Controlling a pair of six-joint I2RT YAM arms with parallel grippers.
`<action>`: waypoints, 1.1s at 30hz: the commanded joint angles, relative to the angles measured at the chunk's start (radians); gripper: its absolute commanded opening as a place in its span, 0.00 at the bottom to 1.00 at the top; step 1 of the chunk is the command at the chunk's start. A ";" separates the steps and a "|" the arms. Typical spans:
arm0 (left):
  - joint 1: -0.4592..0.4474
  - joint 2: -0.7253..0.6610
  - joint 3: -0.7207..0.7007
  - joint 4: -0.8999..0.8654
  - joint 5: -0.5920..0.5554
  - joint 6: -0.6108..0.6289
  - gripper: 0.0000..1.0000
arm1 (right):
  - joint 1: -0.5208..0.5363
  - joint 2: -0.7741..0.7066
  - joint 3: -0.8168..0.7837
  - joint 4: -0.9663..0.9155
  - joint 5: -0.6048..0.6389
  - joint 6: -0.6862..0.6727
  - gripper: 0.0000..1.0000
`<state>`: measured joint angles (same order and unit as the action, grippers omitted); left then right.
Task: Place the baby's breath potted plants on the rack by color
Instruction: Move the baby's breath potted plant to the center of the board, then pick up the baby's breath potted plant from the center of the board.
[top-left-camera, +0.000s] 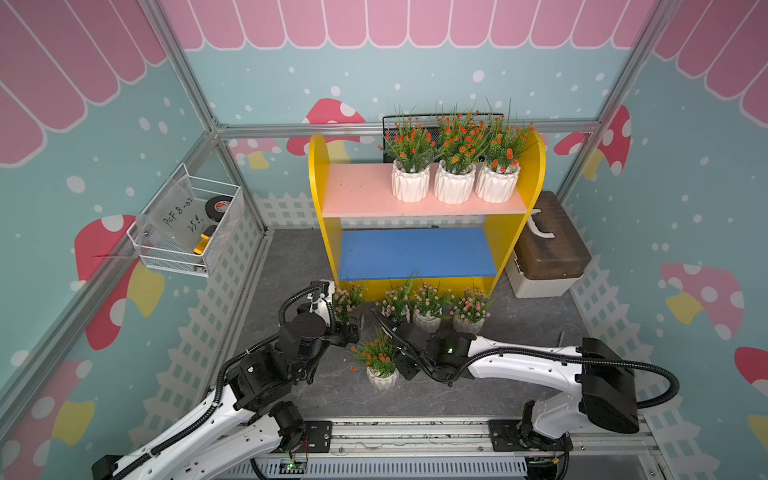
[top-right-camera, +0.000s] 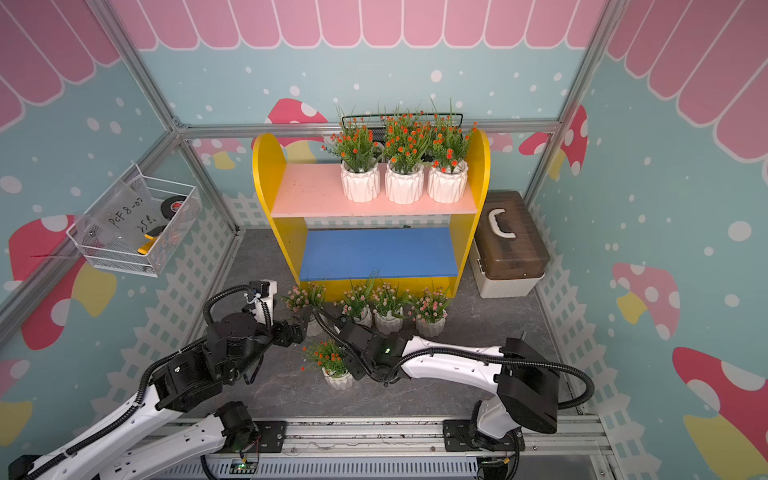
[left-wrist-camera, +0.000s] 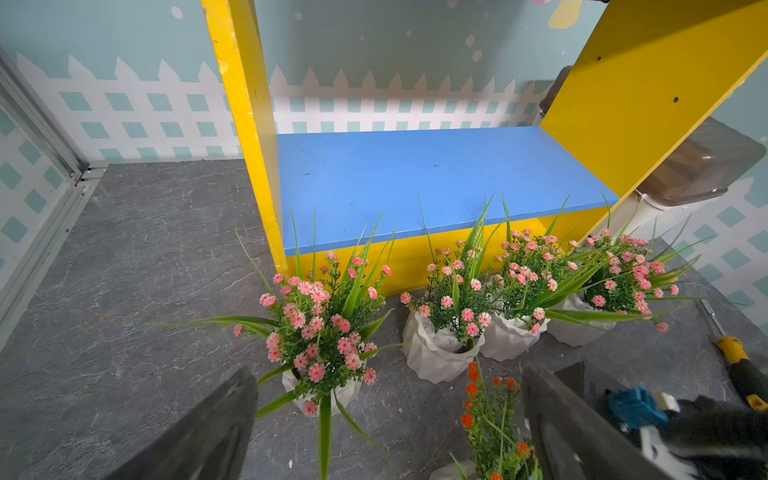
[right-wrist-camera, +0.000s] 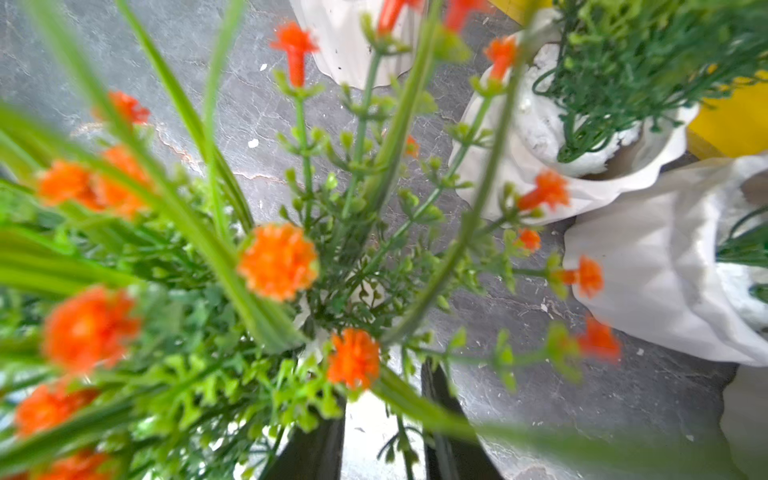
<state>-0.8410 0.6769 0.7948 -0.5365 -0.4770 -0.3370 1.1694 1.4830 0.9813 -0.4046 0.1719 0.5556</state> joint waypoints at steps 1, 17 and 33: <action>-0.006 -0.005 -0.008 0.013 0.007 -0.013 0.97 | -0.004 -0.031 -0.050 0.002 -0.007 0.077 0.28; -0.006 -0.016 -0.012 0.020 0.006 0.005 0.97 | -0.003 -0.048 -0.096 0.130 -0.070 0.152 0.24; -0.006 -0.004 -0.006 0.023 0.008 0.011 0.97 | -0.002 0.044 -0.062 0.150 -0.093 0.174 0.22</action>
<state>-0.8410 0.6758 0.7898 -0.5259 -0.4744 -0.3328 1.1687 1.4967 0.8982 -0.2478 0.0841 0.7052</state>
